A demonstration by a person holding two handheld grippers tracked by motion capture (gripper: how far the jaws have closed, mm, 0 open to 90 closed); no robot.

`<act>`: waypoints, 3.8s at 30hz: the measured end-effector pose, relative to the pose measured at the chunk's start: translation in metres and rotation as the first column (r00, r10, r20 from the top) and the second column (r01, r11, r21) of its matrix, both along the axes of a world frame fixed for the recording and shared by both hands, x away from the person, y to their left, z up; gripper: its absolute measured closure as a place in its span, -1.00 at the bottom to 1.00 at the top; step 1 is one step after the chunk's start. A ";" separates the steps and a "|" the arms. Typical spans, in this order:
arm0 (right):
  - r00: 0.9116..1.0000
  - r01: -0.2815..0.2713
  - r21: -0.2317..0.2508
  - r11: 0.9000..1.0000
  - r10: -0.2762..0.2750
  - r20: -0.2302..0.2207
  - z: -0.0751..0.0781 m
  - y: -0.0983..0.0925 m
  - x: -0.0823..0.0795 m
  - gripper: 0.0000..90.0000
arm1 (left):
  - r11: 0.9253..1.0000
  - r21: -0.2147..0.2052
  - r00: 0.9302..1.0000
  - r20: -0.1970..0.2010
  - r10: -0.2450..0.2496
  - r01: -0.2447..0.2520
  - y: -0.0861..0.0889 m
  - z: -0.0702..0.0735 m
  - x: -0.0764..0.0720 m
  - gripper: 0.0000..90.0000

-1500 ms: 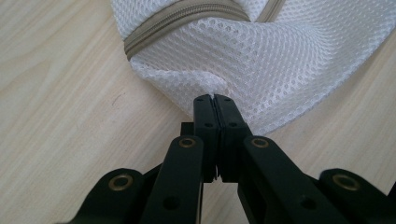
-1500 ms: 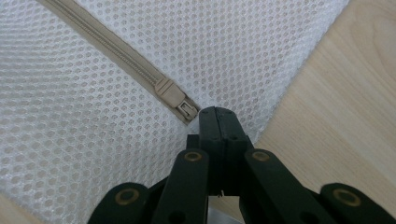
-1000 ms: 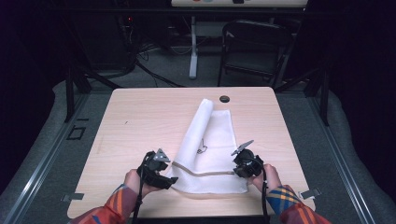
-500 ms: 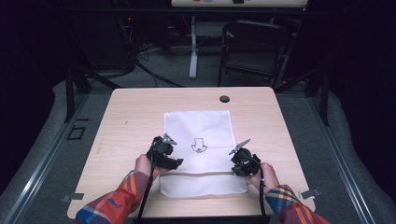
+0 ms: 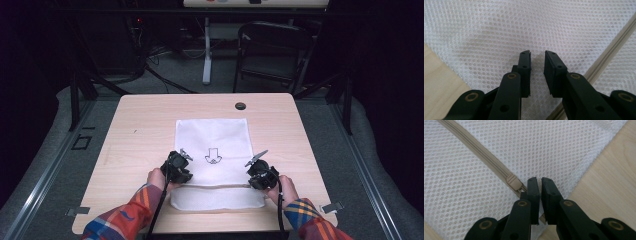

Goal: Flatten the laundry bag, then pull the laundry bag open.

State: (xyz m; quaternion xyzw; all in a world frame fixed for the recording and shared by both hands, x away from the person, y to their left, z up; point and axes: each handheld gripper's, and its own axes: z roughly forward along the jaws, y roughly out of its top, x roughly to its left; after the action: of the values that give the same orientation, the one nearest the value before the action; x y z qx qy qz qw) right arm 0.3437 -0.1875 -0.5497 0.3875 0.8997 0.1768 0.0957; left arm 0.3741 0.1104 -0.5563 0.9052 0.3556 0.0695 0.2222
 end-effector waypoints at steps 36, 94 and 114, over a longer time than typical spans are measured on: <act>0.998 -0.042 0.124 0.991 0.036 0.054 0.019 -0.007 -0.005 -0.19 | 0.996 -0.088 0.999 0.048 -0.016 0.020 -0.006 0.024 -0.004 -0.37; 0.999 -0.036 0.130 0.991 0.041 -0.030 -0.004 -0.011 -0.001 1.00 | 0.919 -0.202 0.941 0.039 -0.338 0.338 -0.132 -0.001 -0.021 0.57; 0.999 0.004 0.159 0.987 0.002 -0.040 -0.007 -0.014 -0.003 1.00 | 0.915 -0.187 0.934 0.060 -0.353 0.358 -0.144 -0.010 -0.020 0.80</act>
State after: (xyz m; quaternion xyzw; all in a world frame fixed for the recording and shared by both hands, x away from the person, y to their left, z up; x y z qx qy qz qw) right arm 0.3408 -0.2018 -0.5565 0.3978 0.8842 0.2403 0.0468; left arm 0.3543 -0.0334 -0.5660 0.9275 0.1877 0.0041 0.3232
